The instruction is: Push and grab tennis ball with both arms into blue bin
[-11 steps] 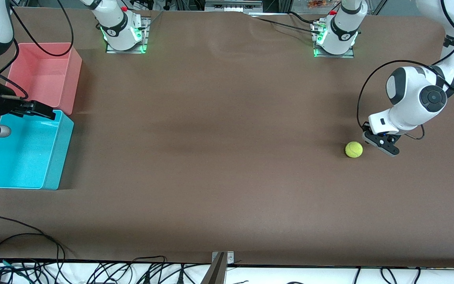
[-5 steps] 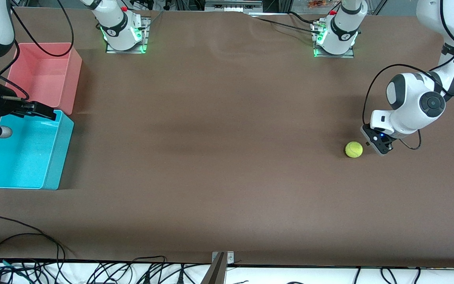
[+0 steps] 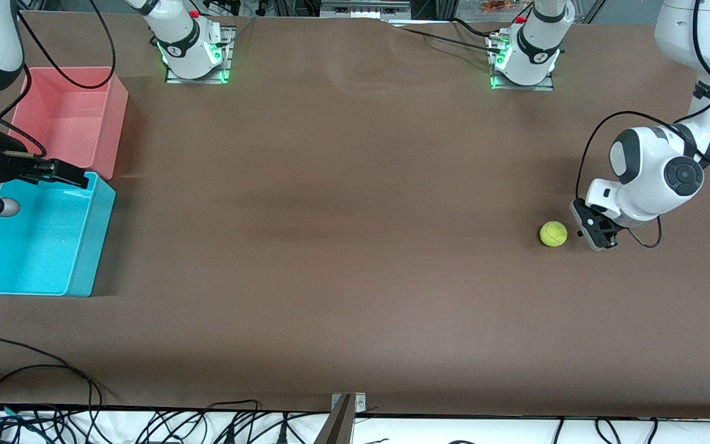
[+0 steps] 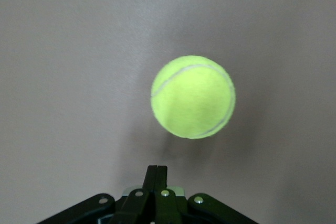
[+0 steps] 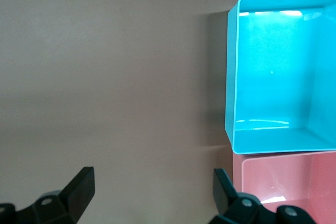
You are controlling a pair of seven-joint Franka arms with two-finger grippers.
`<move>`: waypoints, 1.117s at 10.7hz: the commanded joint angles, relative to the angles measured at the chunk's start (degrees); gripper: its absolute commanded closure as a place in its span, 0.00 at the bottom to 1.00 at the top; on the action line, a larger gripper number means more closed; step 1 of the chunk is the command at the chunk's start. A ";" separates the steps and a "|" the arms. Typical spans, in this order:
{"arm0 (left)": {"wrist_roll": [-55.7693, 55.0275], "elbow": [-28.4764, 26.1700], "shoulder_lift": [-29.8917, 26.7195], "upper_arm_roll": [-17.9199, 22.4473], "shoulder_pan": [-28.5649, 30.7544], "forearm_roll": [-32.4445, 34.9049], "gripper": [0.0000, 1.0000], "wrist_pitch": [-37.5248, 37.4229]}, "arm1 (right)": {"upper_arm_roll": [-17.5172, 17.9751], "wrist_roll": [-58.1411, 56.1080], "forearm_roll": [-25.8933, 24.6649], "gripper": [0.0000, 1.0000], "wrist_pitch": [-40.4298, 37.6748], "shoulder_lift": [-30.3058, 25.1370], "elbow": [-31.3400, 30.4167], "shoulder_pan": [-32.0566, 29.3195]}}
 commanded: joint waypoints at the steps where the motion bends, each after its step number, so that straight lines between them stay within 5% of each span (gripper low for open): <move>1: 10.86 4.07 3.51 -0.33 0.40 -4.01 1.00 0.03 | 0.04 -1.01 0.77 0.00 -1.06 0.39 1.33 -0.37; 12: 15.20 3.90 5.80 -0.68 -0.30 -6.92 1.00 2.05 | 0.04 -1.01 0.94 0.00 -1.06 0.48 1.33 -0.37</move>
